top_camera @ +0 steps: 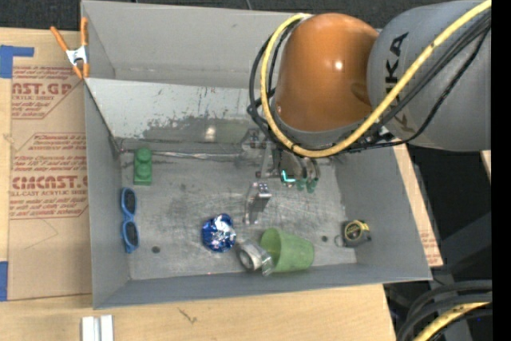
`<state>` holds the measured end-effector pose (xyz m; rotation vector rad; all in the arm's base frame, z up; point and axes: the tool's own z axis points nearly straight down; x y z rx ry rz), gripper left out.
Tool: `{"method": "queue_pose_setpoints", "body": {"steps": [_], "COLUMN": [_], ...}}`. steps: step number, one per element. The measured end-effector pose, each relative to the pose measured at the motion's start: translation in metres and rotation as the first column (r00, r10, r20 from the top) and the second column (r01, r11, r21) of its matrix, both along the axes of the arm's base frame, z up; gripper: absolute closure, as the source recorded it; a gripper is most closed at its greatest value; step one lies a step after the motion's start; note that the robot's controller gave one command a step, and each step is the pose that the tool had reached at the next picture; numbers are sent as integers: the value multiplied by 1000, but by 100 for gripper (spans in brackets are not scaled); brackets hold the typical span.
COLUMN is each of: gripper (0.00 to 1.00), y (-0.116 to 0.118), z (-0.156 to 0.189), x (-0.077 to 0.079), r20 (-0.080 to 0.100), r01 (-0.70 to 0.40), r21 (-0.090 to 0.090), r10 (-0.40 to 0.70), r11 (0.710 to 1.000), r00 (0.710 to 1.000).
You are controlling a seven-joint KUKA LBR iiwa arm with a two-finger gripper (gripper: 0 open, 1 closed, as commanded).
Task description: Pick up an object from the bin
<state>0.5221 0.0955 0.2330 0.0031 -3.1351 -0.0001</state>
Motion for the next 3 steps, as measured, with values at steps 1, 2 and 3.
{"method": "queue_pose_setpoints", "body": {"steps": [1, 2, 3], "gripper": [0, 0, 100], "y": [-29, 6, 5], "z": [-132, -155, -154], "x": [-26, -35, -34], "r20": [-1, 9, 13], "r01": [-159, -91, -91], "r21": [0, 1, 2], "r10": [159, 91, 91], "r11": [987, 996, 996], "r00": [987, 996, 996]}}
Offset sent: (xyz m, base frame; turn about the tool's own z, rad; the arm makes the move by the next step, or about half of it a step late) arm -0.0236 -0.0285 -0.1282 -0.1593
